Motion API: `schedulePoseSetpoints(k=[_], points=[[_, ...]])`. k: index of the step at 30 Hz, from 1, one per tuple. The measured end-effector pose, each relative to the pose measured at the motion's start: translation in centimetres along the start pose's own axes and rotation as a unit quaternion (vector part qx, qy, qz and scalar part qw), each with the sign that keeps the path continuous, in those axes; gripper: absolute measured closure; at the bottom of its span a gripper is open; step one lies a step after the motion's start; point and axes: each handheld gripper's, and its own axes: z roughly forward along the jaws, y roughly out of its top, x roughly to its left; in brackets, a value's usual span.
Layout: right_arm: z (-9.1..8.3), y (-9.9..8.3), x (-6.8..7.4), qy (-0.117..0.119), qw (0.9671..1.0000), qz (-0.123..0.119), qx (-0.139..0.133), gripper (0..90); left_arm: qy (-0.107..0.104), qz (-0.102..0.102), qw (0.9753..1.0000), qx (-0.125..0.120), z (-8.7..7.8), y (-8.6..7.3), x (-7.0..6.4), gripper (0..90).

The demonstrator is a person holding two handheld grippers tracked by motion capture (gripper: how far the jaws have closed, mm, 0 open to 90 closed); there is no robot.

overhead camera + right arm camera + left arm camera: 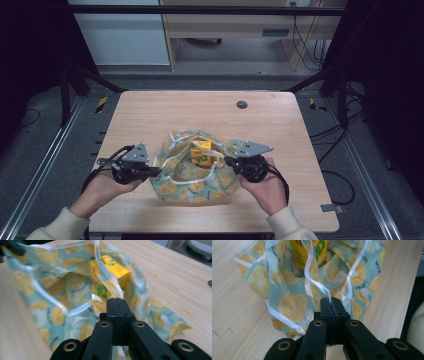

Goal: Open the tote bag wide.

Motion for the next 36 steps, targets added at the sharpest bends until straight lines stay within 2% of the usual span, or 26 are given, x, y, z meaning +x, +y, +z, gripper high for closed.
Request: schedulePoseSetpoints(k=[3, 7, 9, 14, 17, 21, 23, 25, 27, 29, 30, 34, 36], points=[[-0.6, -1.5, 0.7, 0.015, 0.9997, -0.005, 0.018, 90.0, 0.001, 0.008, 0.9998, 0.019, 0.9, -0.4, -0.2, 89.8], [-0.6, -2.5, 1.2, 0.025, 0.9993, -0.008, 0.028, 90.0, -0.003, 0.008, 0.9995, 0.031, 2.2, -0.8, -0.3, 89.8], [-0.4, -3.0, 1.3, 0.028, 0.9988, -0.013, 0.038, 90.0, -0.002, 0.012, 0.9991, 0.041, 2.8, -0.9, -0.3, 89.7], [0.4, -4.0, 1.3, 0.034, 0.9974, -0.009, 0.062, 90.0, 0.001, 0.010, 0.9981, 0.061, 4.2, -1.5, -0.2, 89.6], [0.7, -4.3, 1.4, 0.037, 0.9967, -0.006, 0.072, 90.0, -0.001, 0.010, 0.9971, 0.076, 4.9, -2.0, -0.1, 89.4], [1.2, -4.8, 1.7, 0.043, 0.9944, -0.007, 0.096, 90.0, -0.007, 0.017, 0.9946, 0.102, 6.0, -2.7, 0.0, 87.0], [1.4, -5.0, 1.6, 0.043, 0.9938, -0.006, 0.102, 85.5, -0.004, 0.015, 0.9948, 0.101, 6.2, -2.9, 0.0, 80.7], [1.4, -4.9, 1.6, 0.042, 0.9939, -0.004, 0.102, 79.3, 0.006, 0.010, 0.9962, 0.086, 6.1, -2.9, -0.1, 77.5], [1.2, -4.4, 1.4, 0.036, 0.9952, -0.004, 0.091, 72.1, 0.013, 0.010, 0.9973, 0.071, 5.8, -2.6, -0.1, 71.7], [1.0, -3.7, 1.3, 0.028, 0.9960, -0.004, 0.085, 65.7, 0.026, 0.011, 0.9981, 0.055, 5.3, -2.2, -0.3, 63.4], [0.7, -3.0, 1.0, 0.023, 0.9967, -0.004, 0.078, 58.7, 0.030, 0.012, 0.9983, 0.048, 5.0, -2.0, -0.4, 56.6], [0.5, -1.7, 0.4, 0.009, 0.9978, -0.008, 0.066, 53.0, 0.032, 0.014, 0.9992, 0.021, 3.7, -0.8, -0.8, 52.5], [0.5, -0.9, -0.1, 0.001, 0.9983, -0.003, 0.057, 49.7, 0.038, 0.015, 0.9991, 0.008, 3.1, -0.2, -1.0, 50.1]])
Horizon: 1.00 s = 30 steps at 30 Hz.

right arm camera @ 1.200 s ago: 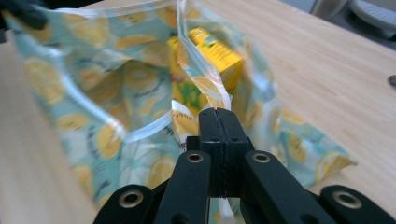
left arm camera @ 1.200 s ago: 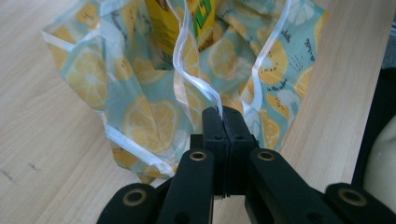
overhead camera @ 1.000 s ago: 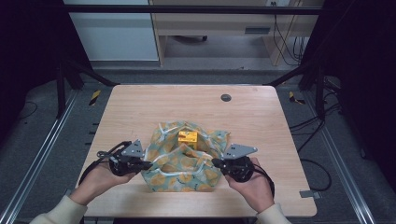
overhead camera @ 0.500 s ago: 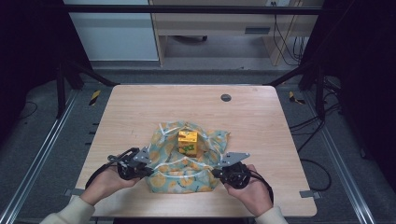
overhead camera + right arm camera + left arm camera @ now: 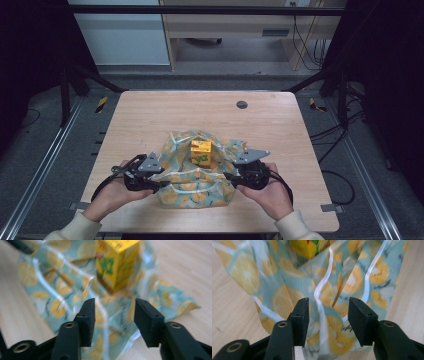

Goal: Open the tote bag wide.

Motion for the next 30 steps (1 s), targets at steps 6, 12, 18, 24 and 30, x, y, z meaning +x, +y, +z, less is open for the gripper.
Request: schedulePoseSetpoints(k=[6, 12, 18, 24, 30], points=[[1.1, 2.1, -1.4, -0.018, 0.9998, 0.005, -0.003, 49.3, 0.000, 0.012, 0.9999, 0.005, 0.2, 0.3, -0.7, 40.3], [4.2, 3.0, -2.7, -0.025, 0.9994, 0.008, 0.020, 49.4, -0.011, 0.019, 0.9988, 0.043, 1.8, -1.4, -0.7, 30.7], [6.2, 3.3, -3.5, -0.012, 0.9989, 0.019, 0.042, 60.2, -0.025, 0.028, 0.9985, 0.041, 3.0, -2.6, -1.1, 42.8], [6.7, 4.4, -4.4, -0.011, 0.9988, 0.026, 0.040, 86.9, -0.033, 0.027, 0.9983, 0.039, 4.0, -3.1, -1.1, 71.1], [7.3, 6.5, -5.9, -0.015, 0.9991, 0.025, 0.032, 90.0, -0.021, 0.025, 0.9990, 0.031, 4.2, -2.7, -0.9, 84.7]])
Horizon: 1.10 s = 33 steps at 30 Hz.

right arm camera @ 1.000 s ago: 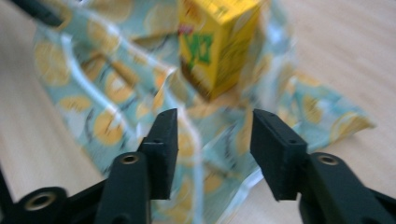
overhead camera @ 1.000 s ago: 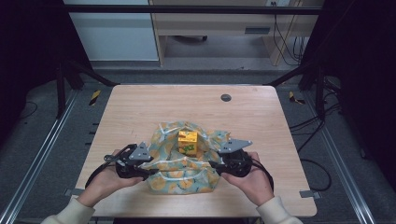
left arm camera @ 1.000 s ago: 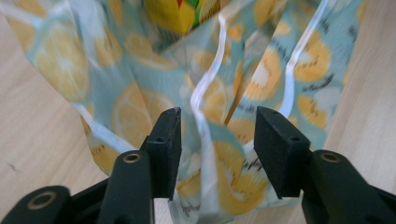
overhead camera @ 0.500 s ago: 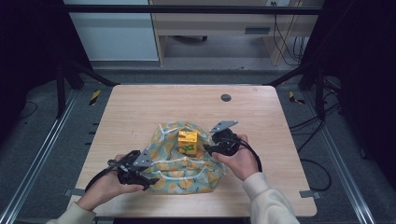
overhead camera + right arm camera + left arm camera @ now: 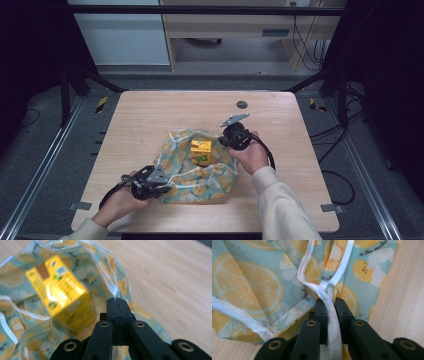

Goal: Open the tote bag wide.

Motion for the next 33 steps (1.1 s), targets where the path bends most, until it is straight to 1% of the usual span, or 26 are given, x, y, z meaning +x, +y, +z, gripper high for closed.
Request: schedulePoseSetpoints(k=[3, 4, 6, 7, 8, 9, 10, 11, 12, 13, 14, 16, 17, 20, 21, 22, 23, 25, 26, 28, 30, 33], points=[[-0.1, 1.2, -0.8, -0.001, 0.9998, 0.004, -0.020, 90.0, 0.018, 0.001, 0.9996, -0.022, -1.0, 0.7, 0.0, 86.5], [-0.1, 1.5, -1.0, -0.002, 0.9997, 0.008, -0.024, 90.0, 0.018, 0.001, 0.9995, -0.026, -1.1, 0.9, 0.0, 86.9], [0.2, 1.8, -1.5, -0.003, 0.9996, 0.014, -0.025, 90.0, 0.015, -0.001, 0.9996, -0.022, -0.9, 1.0, 0.0, 87.2], [0.5, 1.8, -1.8, -0.002, 0.9996, 0.017, -0.022, 90.0, 0.014, 0.001, 0.9998, -0.015, -0.6, 1.0, 0.1, 87.3], [0.9, 1.6, -2.0, -0.004, 0.9996, 0.022, -0.017, 90.0, 0.012, -0.003, 0.9999, -0.010, -0.2, 0.9, 0.0, 87.3], [1.4, 1.4, -2.2, -0.005, 0.9997, 0.024, -0.006, 90.0, 0.009, -0.001, 1.0000, -0.001, 0.1, 0.7, 0.0, 87.3], [1.8, 1.1, -2.4, -0.003, 0.9997, 0.026, 0.000, 90.0, 0.006, -0.004, 1.0000, 0.004, 0.4, 0.5, 0.0, 87.4], [2.3, 0.7, -2.5, -0.004, 0.9994, 0.034, 0.007, 90.0, 0.008, -0.004, 0.9999, 0.007, 0.5, 0.3, 0.1, 87.5], [3.1, 0.0, -3.0, -0.002, 0.9991, 0.039, 0.016, 90.0, 0.004, -0.009, 0.9999, 0.008, 0.6, 0.1, 0.1, 87.5], [3.1, 0.0, -3.0, -0.002, 0.9991, 0.039, 0.016, 90.0, -0.002, -0.014, 0.9999, 0.007, 0.7, 0.0, 0.2, 87.5], [3.4, -0.3, -3.2, -0.002, 0.9986, 0.049, 0.018, 90.0, -0.001, -0.017, 0.9998, 0.009, 0.7, -0.2, 0.3, 87.6], [3.9, -1.0, -3.7, -0.004, 0.9980, 0.059, 0.023, 90.0, -0.004, -0.024, 0.9997, 0.006, 0.7, -0.4, 0.4, 87.7], [4.0, -1.3, -3.9, -0.005, 0.9978, 0.061, 0.027, 90.0, 0.000, -0.018, 0.9997, 0.014, 0.7, -0.5, 0.4, 87.7], [4.4, -2.0, -4.3, -0.005, 0.9970, 0.073, 0.027, 90.0, 0.001, -0.018, 0.9997, 0.015, 0.9, -0.6, 0.4, 87.8], [4.4, -2.2, -4.4, 0.000, 0.9968, 0.077, 0.024, 90.0, 0.003, -0.017, 0.9997, 0.016, 0.9, -0.6, 0.4, 87.8], [4.5, -2.3, -4.4, 0.003, 0.9966, 0.079, 0.023, 90.0, 0.004, -0.018, 0.9997, 0.016, 0.8, -0.6, 0.5, 87.8], [4.6, -2.5, -4.4, 0.005, 0.9970, 0.075, 0.019, 90.0, 0.008, -0.017, 0.9997, 0.017, 0.7, -0.6, 0.6, 87.7], [4.6, -2.8, -4.4, 0.001, 0.9969, 0.077, 0.017, 89.9, 0.007, -0.022, 0.9996, 0.017, 0.7, -0.8, 0.7, 87.7], [4.6, -2.8, -4.4, 0.000, 0.9965, 0.082, 0.017, 88.5, 0.007, -0.023, 0.9996, 0.018, 0.7, -0.9, 0.7, 87.7], [4.6, -2.9, -4.5, -0.003, 0.9964, 0.084, 0.014, 83.0, 0.007, -0.025, 0.9995, 0.017, 0.8, -1.0, 0.7, 87.4], [4.4, -2.8, -4.5, -0.006, 0.9965, 0.084, 0.007, 75.7, 0.007, -0.025, 0.9995, 0.015, 0.7, -1.1, 0.6, 86.6], [3.6, -2.4, -4.4, -0.019, 0.9965, 0.081, -0.005, 62.0, 0.009, -0.026, 0.9996, 0.012, 0.7, -1.1, 0.6, 85.3]])
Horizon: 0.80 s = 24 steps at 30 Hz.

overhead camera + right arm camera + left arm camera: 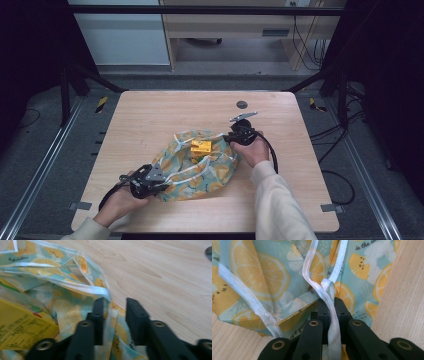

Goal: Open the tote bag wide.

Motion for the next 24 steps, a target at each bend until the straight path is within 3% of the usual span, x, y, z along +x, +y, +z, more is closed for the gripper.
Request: schedulePoseSetpoints(k=[4, 10, 16, 24], points=[[-1.6, 0.4, 0.2, -0.015, 0.9998, -0.004, -0.011, 43.1, 0.003, -0.002, 0.9999, -0.011, -0.3, 0.0, 0.0, 79.4], [-4.8, 0.5, 0.8, -0.020, 0.9989, -0.008, -0.041, 26.9, 0.014, -0.012, 0.9990, -0.042, -1.3, 0.5, -0.2, 55.0], [-7.6, 0.2, 1.6, -0.018, 0.9982, -0.020, -0.053, 22.9, 0.028, -0.022, 0.9971, -0.067, -2.0, 1.4, -0.4, 34.9], [-9.8, -0.6, 2.7, -0.017, 0.9976, -0.038, -0.056, 18.7, 0.028, -0.023, 0.9967, -0.073, -2.7, 1.9, -0.4, 27.3]])
